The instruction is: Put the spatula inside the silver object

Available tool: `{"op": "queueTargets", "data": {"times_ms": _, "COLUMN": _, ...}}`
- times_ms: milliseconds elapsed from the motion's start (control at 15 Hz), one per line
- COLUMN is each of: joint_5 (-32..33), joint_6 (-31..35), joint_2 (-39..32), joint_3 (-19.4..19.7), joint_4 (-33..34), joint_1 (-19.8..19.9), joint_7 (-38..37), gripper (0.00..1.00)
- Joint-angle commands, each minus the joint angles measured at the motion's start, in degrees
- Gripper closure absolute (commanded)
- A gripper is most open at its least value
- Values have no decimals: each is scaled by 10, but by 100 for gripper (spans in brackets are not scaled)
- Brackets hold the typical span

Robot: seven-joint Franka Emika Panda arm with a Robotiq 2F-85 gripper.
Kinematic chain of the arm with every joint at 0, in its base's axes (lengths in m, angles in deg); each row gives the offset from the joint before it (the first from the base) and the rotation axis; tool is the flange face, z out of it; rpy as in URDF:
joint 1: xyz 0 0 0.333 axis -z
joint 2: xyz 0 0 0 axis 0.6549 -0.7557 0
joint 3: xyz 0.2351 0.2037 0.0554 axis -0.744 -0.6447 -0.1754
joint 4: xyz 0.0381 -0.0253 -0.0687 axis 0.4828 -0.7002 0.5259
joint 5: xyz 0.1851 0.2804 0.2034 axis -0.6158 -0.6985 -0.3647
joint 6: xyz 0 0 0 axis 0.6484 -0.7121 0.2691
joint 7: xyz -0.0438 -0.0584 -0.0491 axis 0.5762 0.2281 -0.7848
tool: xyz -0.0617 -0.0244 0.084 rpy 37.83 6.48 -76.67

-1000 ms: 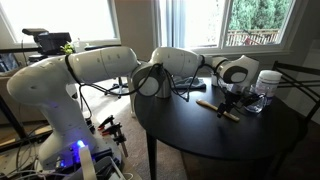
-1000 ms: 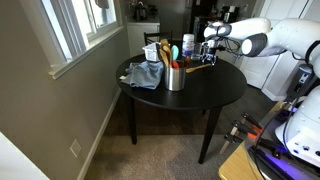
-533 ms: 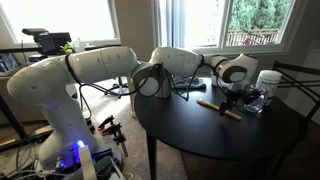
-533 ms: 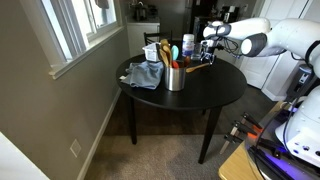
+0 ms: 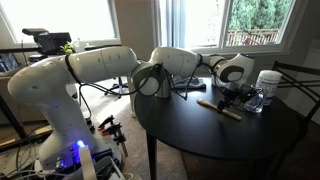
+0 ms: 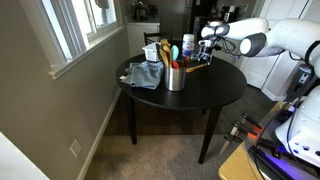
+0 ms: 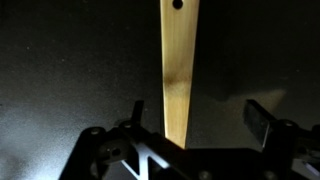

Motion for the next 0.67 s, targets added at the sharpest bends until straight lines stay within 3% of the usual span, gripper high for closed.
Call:
{"op": "queueTargets", "data": {"times_ms": 0, "joint_5": -4, "joint_6": 7, "joint_2": 8, "joint_3": -10, "joint_4": -20, "joint_1": 4, "joint_7": 29, "gripper": 0}}
{"op": "queueTargets", "data": {"times_ms": 67, "joint_5": -3, "joint_6": 6, "joint_2": 8, "joint_3": -11, "joint_4": -21, "joint_1": 4, "joint_7": 33, "gripper": 1}}
{"op": "queueTargets", "data": {"times_ms": 133, "joint_5": -3, "joint_6": 4, "joint_2": 7, "joint_3": -12, "joint_4": -21, "joint_1": 5, "joint_7": 41, "gripper": 26}}
{"op": "queueTargets", "data": {"times_ms": 267, "joint_5": -4, "joint_6": 3, "joint_2": 7, "joint_3": -14, "joint_4": -21, "joint_1": 6, "joint_7": 49, "gripper": 28}}
{"op": "queueTargets", "data": {"times_ms": 600, "joint_5": -5, "joint_6": 1, "joint_2": 11, "joint_3": -16, "joint_4": -20, "joint_1": 9, "joint_7": 51, "gripper": 61}}
